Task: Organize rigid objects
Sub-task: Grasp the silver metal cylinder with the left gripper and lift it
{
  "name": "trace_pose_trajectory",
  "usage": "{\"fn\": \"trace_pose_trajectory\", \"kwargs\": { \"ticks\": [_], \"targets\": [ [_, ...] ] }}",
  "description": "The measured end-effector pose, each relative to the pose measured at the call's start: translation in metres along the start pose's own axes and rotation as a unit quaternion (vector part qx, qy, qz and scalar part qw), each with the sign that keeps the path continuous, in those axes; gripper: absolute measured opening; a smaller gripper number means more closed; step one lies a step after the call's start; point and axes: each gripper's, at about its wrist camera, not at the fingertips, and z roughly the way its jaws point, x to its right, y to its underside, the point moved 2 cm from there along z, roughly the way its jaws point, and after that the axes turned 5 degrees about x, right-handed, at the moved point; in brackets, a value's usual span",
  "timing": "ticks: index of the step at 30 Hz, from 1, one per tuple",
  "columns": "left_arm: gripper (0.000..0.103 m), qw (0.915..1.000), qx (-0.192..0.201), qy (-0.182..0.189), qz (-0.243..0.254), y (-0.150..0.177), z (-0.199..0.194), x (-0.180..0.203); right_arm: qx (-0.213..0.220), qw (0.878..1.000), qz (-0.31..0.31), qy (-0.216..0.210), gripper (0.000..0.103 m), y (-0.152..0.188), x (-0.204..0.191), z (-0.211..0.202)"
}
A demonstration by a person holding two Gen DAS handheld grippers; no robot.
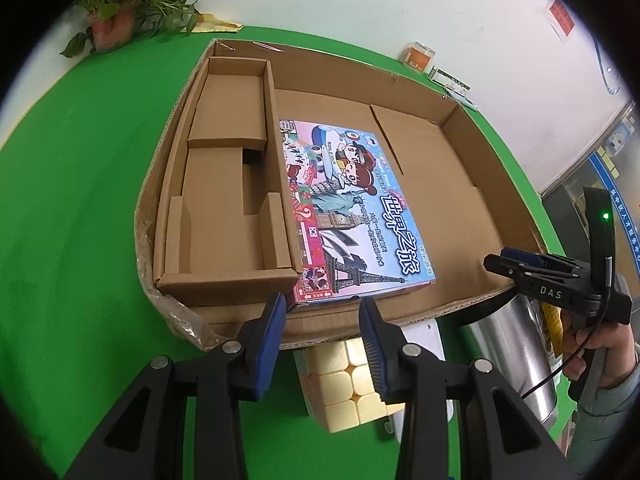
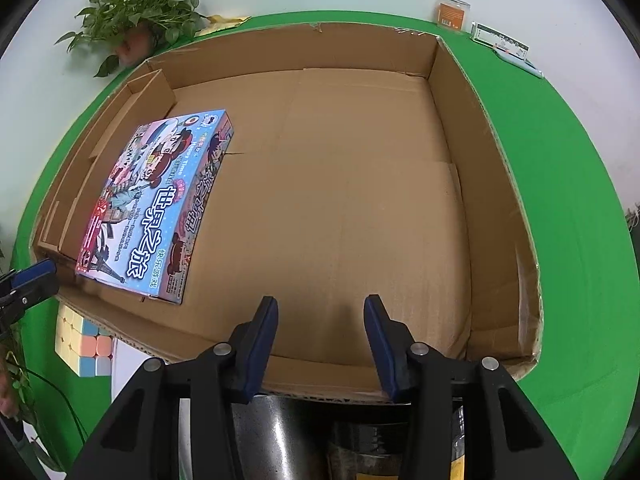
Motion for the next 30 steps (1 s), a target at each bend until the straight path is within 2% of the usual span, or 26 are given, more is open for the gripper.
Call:
{"fn": "trace_pose_trajectory", "kwargs": {
  "ticks": [5, 7, 9, 10, 11, 12, 13, 14, 15, 17, 20, 21, 23, 24, 25, 27, 29, 30],
  "targets": [
    [0.037, 0.9999, 0.002, -0.006, 0.010, 0.002, 0.000, 0.002, -0.001, 1.000, -0.006, -0.005, 0.044, 0.003, 0.003, 0.000],
    [0.037, 0.9997, 0.013, -0.012, 0.017, 0.000, -0.003, 0.005, 0.007, 1.000, -0.006, -0.024, 0.045, -0.003, 0.002, -0.005],
    [0.038, 0.9984, 0.050, -0.015, 0.023, 0.001, -0.019, 0.010, 0.052, 0.998, -0.009, -0.045, 0.061, 0.007, 0.000, -0.038],
    [0.040, 0.9969, 0.072, -0.011, 0.031, 0.004, -0.031, 0.014, 0.070, 0.996, -0.010, -0.057, 0.080, 0.013, 0.001, -0.052],
    [0.054, 0.9941, 0.100, -0.013, 0.041, 0.009, -0.048, 0.020, 0.090, 0.993, -0.013, -0.071, 0.086, 0.023, 0.002, -0.070],
    [0.081, 0.9921, 0.115, -0.019, 0.047, 0.011, -0.058, 0.024, 0.101, 0.991, -0.016, -0.083, 0.086, 0.034, 0.002, -0.084],
    [0.090, 0.9889, 0.137, -0.031, 0.050, 0.016, -0.070, 0.029, 0.104, 0.989, -0.017, -0.099, 0.086, 0.047, 0.004, -0.097],
    [0.095, 0.9856, 0.156, -0.037, 0.053, 0.021, -0.081, 0.034, 0.101, 0.988, -0.018, -0.111, 0.086, 0.058, 0.001, -0.103],
    [0.095, 0.9835, 0.169, -0.032, 0.057, 0.028, -0.090, 0.040, 0.093, 0.988, -0.021, -0.123, 0.086, 0.068, 0.001, -0.106],
    [0.095, 0.9861, 0.154, -0.014, 0.062, 0.036, -0.093, 0.051, 0.068, 0.989, -0.028, -0.132, 0.083, 0.086, -0.003, -0.107],
    [0.095, 0.9909, 0.124, 0.031, 0.041, 0.049, -0.085, 0.068, 0.049, 0.989, -0.023, -0.134, 0.076, 0.107, -0.010, -0.103],
    [0.095, 0.9920, 0.115, 0.039, 0.037, 0.056, -0.084, 0.072, 0.044, 0.991, -0.025, -0.124, 0.074, 0.115, -0.016, -0.100],
    [0.095, 0.9929, 0.093, 0.068, 0.031, 0.063, -0.073, 0.084, 0.037, 0.996, -0.030, -0.082, 0.061, 0.130, -0.020, -0.098],
    [0.095, 0.9928, 0.086, 0.078, 0.030, 0.065, -0.069, 0.087, 0.034, 0.996, -0.022, -0.079, 0.061, 0.139, -0.020, -0.098],
    [0.095, 0.9928, 0.076, 0.089, 0.027, 0.067, -0.065, 0.091, 0.033, 0.996, -0.016, -0.085, 0.062, 0.142, -0.022, -0.101],
    [0.095, 0.9919, 0.056, 0.111, 0.022, 0.072, -0.056, 0.098, 0.031, 0.991, -0.035, -0.126, 0.062, 0.154, -0.039, -0.110],
    [0.095, 0.9886, 0.035, 0.146, 0.009, 0.072, -0.048, 0.102, 0.044, 0.984, -0.045, -0.168, 0.061, 0.162, -0.051, -0.125],
    [0.095, 0.9870, 0.025, 0.159, 0.001, 0.073, -0.043, 0.103, 0.052, 0.982, -0.042, -0.176, 0.062, 0.162, -0.051, -0.130]
  ]
}}
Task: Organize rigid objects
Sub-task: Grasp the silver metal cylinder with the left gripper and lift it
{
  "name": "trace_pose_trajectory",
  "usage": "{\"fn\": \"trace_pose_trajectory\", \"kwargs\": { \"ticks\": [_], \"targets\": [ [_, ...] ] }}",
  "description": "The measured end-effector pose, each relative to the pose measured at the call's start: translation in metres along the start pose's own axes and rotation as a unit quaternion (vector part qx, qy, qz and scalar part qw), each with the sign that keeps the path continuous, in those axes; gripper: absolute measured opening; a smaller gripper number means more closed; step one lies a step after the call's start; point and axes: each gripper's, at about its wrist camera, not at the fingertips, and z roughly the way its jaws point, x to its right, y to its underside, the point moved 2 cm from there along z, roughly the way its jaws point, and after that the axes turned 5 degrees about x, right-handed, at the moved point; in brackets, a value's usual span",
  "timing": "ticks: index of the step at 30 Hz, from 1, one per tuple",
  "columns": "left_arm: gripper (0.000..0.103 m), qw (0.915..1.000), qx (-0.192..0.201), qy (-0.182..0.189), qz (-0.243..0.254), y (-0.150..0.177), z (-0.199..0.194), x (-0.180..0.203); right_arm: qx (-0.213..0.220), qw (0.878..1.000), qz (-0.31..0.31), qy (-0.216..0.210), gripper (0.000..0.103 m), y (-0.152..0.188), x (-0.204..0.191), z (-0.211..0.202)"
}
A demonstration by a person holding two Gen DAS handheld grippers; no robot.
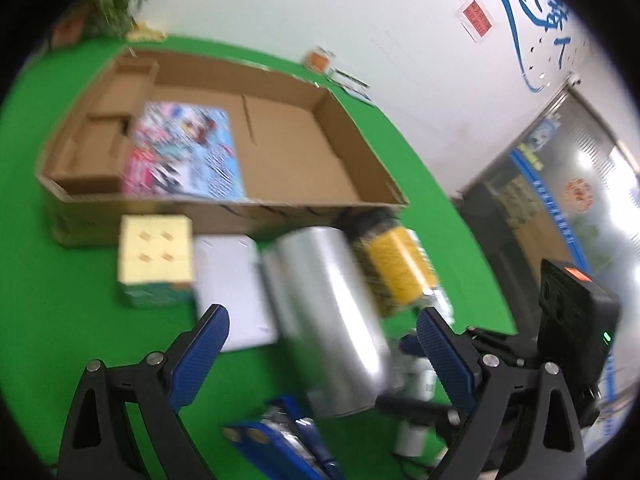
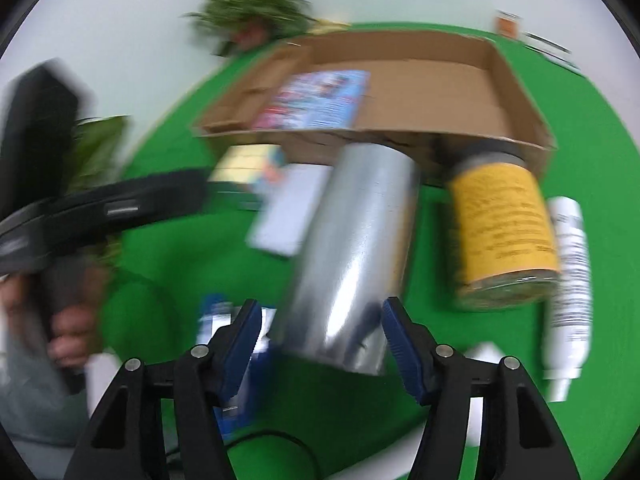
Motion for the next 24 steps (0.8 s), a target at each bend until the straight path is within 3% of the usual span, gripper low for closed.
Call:
{"fn": "trace_pose_trajectory", "kwargs": {
  "ticks": [2, 5, 14, 17, 24],
  "targets": [
    [0.095, 0.9996, -0.018, 0.013, -0.018, -0.002, 0.014, -0.005, 0.007, 1.000, 0.019, 0.000, 0.066, 0.000, 0.008, -0.003],
    [0.095, 0.9980, -0.053, 0.027, -0.023, -0.003, 0.036, -0.004, -0.019, 0.997, 0.069, -0.010, 0.066, 0.003, 0.029, 0.005],
    [0.094, 0.9922, -0.120, 0.019, -0.027, 0.002, 0.085, 0.002, -0.043, 0.993, 0.105, -0.024, 0.071, 0.010, 0.036, 0.036],
    [0.092, 0.9896, -0.140, -0.001, -0.032, 0.008, 0.093, 0.001, -0.046, 0.993, 0.106, -0.025, 0.074, 0.008, 0.037, 0.041],
    [0.086, 0.9906, -0.134, -0.016, -0.025, 0.014, 0.092, 0.007, -0.059, 0.991, 0.118, -0.025, 0.083, 0.008, 0.040, 0.053]
  ]
}}
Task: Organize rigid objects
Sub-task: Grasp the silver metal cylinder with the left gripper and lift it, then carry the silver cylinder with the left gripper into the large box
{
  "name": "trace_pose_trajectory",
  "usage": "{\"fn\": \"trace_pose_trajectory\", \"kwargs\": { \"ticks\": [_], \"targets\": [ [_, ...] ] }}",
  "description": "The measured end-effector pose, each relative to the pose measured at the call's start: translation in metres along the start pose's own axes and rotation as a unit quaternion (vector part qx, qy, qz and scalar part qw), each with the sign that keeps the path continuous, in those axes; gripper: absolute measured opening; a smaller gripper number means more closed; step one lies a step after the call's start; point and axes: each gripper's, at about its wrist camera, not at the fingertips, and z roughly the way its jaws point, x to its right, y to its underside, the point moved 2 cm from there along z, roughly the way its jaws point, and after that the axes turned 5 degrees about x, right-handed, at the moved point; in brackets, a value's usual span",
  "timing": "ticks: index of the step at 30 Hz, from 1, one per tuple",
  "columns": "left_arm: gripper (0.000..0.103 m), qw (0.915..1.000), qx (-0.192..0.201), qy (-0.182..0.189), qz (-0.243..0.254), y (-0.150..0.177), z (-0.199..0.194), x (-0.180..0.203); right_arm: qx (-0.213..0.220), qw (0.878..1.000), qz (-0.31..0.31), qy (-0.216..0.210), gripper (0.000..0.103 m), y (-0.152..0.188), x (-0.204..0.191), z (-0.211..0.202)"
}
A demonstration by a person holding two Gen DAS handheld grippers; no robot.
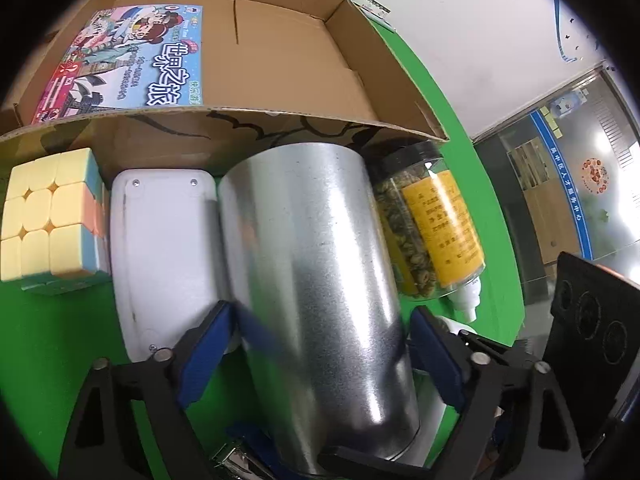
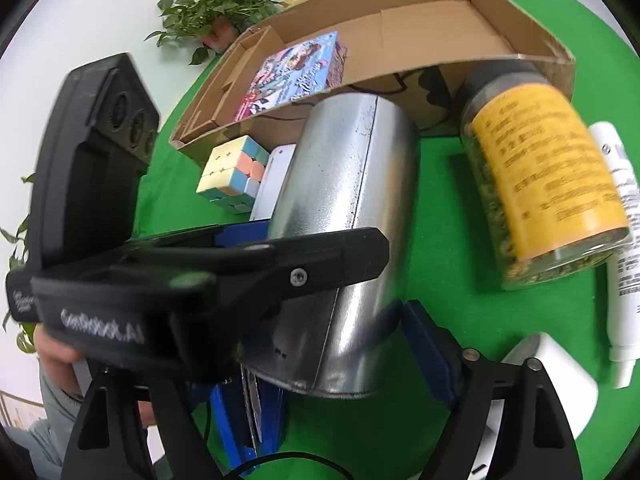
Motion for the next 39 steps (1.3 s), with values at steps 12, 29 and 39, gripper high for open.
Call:
{"fn": "trace_pose_trajectory", "kwargs": {
  "ticks": [12, 29, 39],
  "targets": [
    [0.084, 0.9975, -0.036, 0.034, -0.052, -0.009, -0.008, -0.013, -0.042, 0.995, 0.062, -0.064, 0.070, -0.024, 0.029, -0.013],
    [0.079, 0.9957, -0.041, 0.023, -0.080, -0.011, -0.001, -0.013, -0.055, 0.998, 0.015, -0.003, 0.083, -0.021, 0.007, 0.015],
    [0.086, 0.9944, -0.073, 0.031, -0.069, 0.001, 0.015, -0.010, -0.079, 0.996, 0.026, 0.011, 0.087, -0.015, 0.004, 0.038]
  ]
}}
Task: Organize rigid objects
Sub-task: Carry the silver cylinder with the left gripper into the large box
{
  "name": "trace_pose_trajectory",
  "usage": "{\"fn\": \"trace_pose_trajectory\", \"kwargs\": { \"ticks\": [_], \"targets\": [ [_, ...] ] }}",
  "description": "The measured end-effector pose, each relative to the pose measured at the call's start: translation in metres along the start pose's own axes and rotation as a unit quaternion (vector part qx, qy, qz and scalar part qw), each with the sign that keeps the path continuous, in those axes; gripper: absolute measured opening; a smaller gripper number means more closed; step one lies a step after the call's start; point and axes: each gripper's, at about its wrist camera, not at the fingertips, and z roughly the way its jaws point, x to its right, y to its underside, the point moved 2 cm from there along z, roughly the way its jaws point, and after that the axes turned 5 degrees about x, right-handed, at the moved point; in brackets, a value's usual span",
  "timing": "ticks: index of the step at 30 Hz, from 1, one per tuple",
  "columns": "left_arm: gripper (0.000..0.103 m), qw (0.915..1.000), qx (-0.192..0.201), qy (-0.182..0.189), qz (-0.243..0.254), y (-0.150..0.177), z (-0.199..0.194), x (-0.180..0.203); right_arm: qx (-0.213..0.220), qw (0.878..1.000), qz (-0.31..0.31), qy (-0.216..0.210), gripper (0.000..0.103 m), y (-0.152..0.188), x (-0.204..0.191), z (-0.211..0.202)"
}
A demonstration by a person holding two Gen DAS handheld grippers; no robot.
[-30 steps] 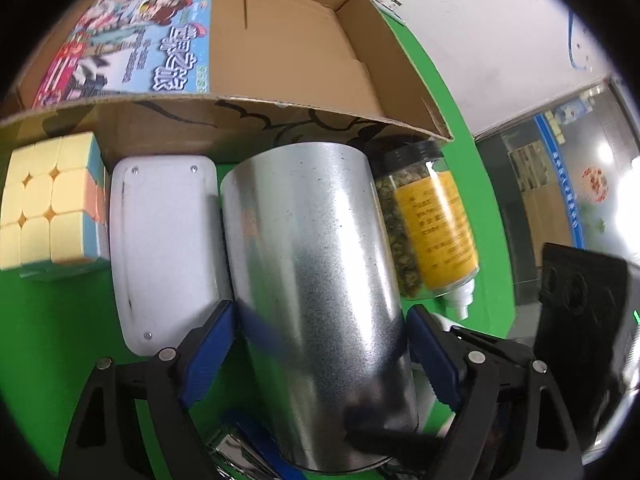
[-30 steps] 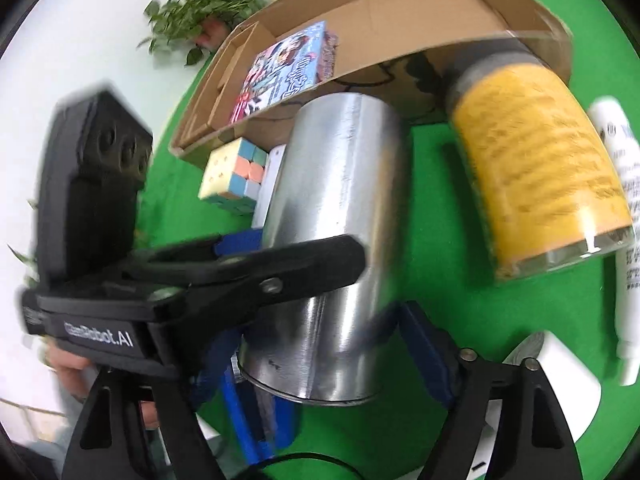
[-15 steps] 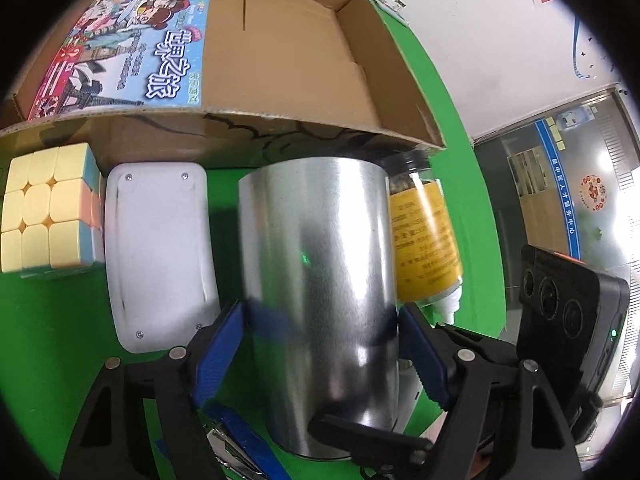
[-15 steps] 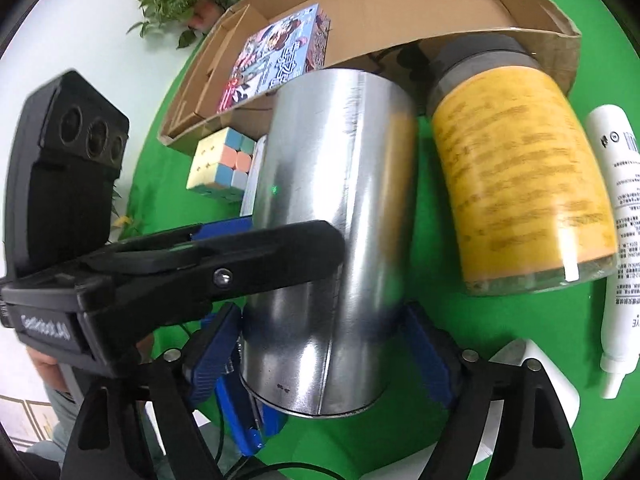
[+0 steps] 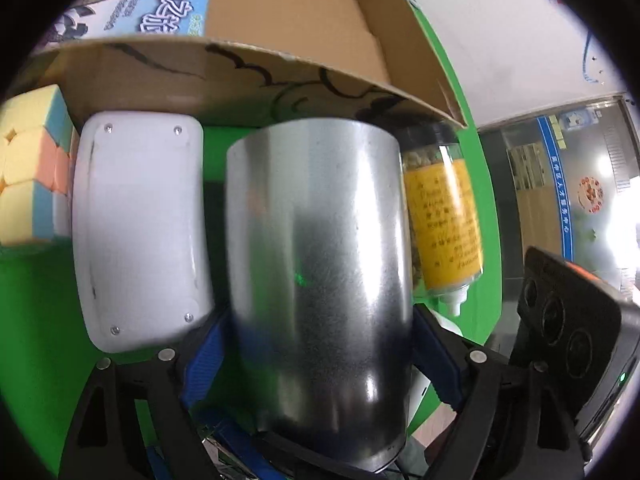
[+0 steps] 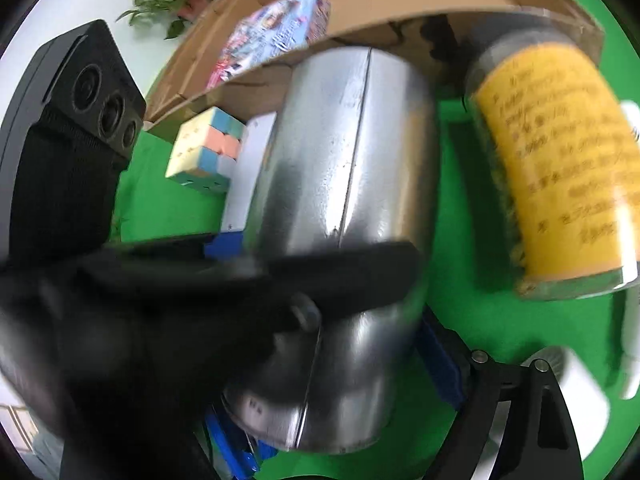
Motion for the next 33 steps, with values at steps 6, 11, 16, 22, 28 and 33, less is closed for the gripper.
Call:
{"fn": "trace_pose_trajectory", "kwargs": {
  "ticks": [6, 11, 16, 22, 28, 33],
  "targets": [
    [0.086, 0.9990, 0.008, -0.004, 0.043, 0.009, -0.017, 0.014, 0.005, 1.000, -0.021, 0.005, 0.086, 0.006, -0.012, -0.015],
    [0.086, 0.9959, 0.049, 0.006, 0.076, 0.000, -0.049, 0.034, 0.045, 0.998, -0.043, 0.004, 0.085, -0.006, -0.027, -0.047],
    [0.086, 0.9896, 0.102, 0.013, 0.101, -0.019, -0.081, 0.051, 0.092, 0.993, -0.078, 0.009, 0.085, -0.035, -0.052, -0.080],
    [0.086, 0.9808, 0.148, 0.016, 0.127, -0.067, -0.114, 0.059, 0.125, 0.986, -0.111, 0.012, 0.085, -0.092, -0.072, -0.107],
    [0.086, 0.9815, 0.150, 0.021, 0.117, -0.122, -0.117, 0.056, 0.120, 0.985, -0.122, 0.017, 0.085, -0.153, -0.077, -0.109],
    [0.086, 0.9875, 0.128, 0.029, 0.088, -0.154, -0.097, 0.039, 0.087, 0.988, -0.125, 0.024, 0.085, -0.188, -0.070, -0.085]
  ]
}}
